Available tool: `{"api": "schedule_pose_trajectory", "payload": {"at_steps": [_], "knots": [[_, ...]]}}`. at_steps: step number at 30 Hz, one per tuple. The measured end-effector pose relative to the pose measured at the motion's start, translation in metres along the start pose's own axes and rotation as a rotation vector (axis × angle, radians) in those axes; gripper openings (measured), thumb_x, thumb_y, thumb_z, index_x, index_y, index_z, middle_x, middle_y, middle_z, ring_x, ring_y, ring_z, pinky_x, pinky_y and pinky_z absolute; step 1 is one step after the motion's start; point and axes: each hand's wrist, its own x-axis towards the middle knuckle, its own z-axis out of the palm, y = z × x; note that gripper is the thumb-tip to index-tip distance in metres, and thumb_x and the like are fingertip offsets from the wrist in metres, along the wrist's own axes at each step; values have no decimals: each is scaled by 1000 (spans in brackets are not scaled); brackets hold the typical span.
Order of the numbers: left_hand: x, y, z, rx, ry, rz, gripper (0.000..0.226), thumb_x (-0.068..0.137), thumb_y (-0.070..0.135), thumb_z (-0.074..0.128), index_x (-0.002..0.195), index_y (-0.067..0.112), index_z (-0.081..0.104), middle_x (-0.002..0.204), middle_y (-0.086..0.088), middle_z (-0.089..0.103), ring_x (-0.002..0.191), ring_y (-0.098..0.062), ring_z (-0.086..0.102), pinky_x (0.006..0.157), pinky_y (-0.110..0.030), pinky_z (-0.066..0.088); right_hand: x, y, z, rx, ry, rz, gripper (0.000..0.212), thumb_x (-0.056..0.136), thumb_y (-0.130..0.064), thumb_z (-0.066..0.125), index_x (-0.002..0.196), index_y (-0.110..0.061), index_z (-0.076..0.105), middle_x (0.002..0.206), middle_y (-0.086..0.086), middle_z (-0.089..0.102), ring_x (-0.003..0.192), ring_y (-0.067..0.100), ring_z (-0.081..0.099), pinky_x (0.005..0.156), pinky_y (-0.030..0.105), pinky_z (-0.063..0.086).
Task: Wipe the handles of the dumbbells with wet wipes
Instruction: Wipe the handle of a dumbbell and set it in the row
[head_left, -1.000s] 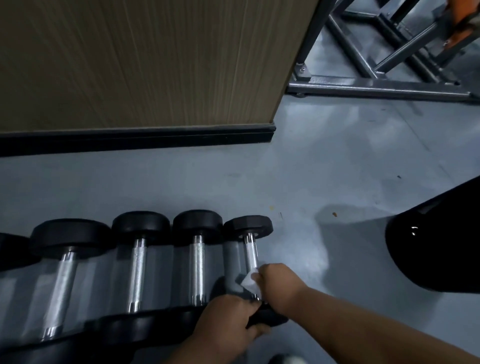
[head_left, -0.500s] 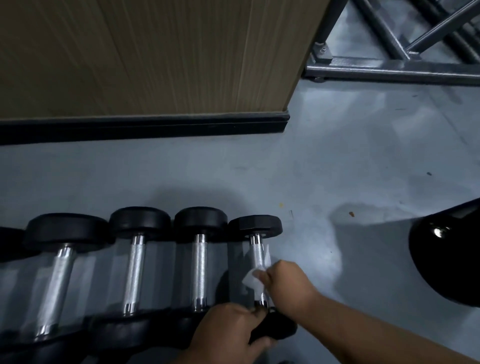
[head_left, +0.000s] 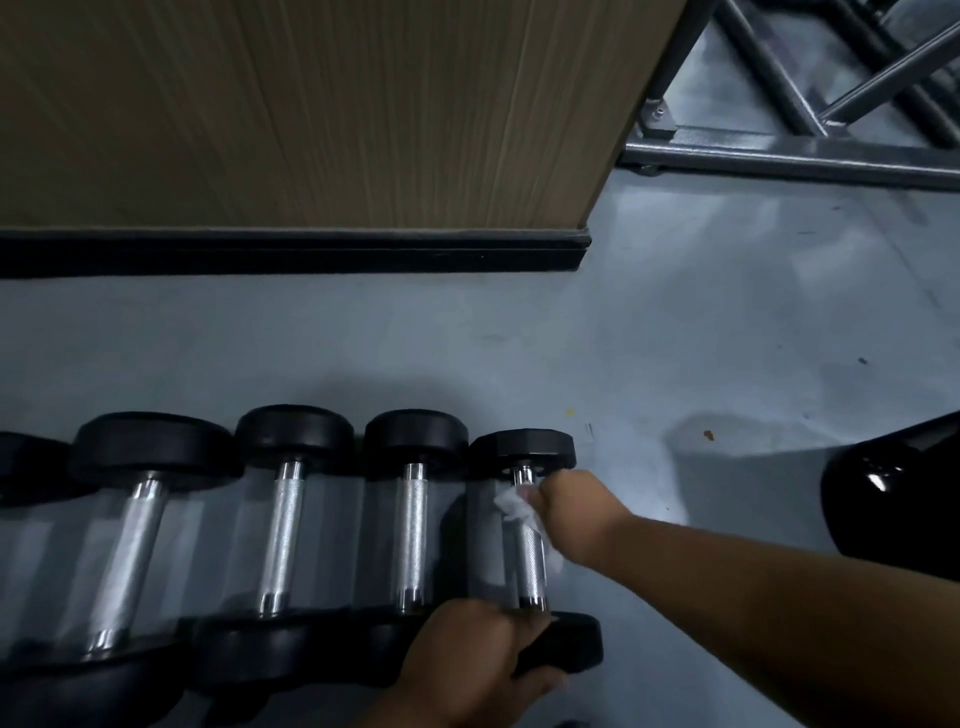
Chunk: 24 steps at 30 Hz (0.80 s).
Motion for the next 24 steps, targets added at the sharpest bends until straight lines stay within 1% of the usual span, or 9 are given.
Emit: {"api": "schedule_pose_trajectory", "payload": {"at_steps": [1,3,6,8,12,16,21,22,24], "knots": [[-1,1,0,-10,12,0,62,88,71,48,139,36,45,119,-1,68,111,-22,63,92,-31,49,-2,1,6,-28,41,-9,37,108,-35,37,104,-10,64,92,10,64,100,34,66,77,33,47],[-3,4,1,-55,37,-11,61,87,70,52,139,38,49,123,2,67,114,-17,62,94,-27,47,-16,2,21,-128,-28,-39,26,106,-25,43,121,-17,62,106,9,68,102,32,66,83,34,51],[-3,4,3,-68,43,-14,61,88,69,52,141,40,50,129,5,65,119,-13,59,95,-25,44,-31,8,30,-311,-155,-148,39,99,-11,48,135,-26,53,113,9,64,101,32,65,82,38,53],[0,5,5,-42,44,-5,60,87,71,50,137,38,51,122,1,67,114,-16,62,92,-28,46,-16,14,30,-319,-88,-167,49,94,-5,51,135,-32,52,110,7,65,97,31,67,79,37,57],[11,14,9,-128,81,-39,65,78,79,48,125,36,60,112,4,71,106,-10,65,91,-23,47,23,27,10,-168,75,12,29,101,-13,42,119,-22,64,104,8,69,98,31,68,74,31,48],[18,21,17,-244,116,-72,69,70,83,51,128,47,62,116,11,73,108,-3,65,96,-15,45,-17,30,24,-158,-18,-78,26,104,-13,43,115,-24,64,88,-2,66,88,22,66,80,30,52],[19,23,23,-244,174,-44,63,73,82,53,128,51,60,117,16,71,111,1,63,95,-13,44,-18,34,24,-261,-99,-167,40,103,-18,48,143,-25,50,122,8,62,107,31,64,90,40,54],[19,23,22,-248,169,-51,67,72,82,52,129,48,62,118,14,72,110,0,64,97,-15,44,-8,35,22,-271,-46,-153,36,105,-19,46,140,-23,53,118,8,64,105,31,64,87,40,55],[18,24,19,-212,143,-42,71,73,83,48,132,43,61,121,11,71,112,-3,63,99,-16,43,6,37,16,-131,82,-54,28,108,-28,40,113,-14,63,99,9,65,95,31,65,79,38,52]]}}
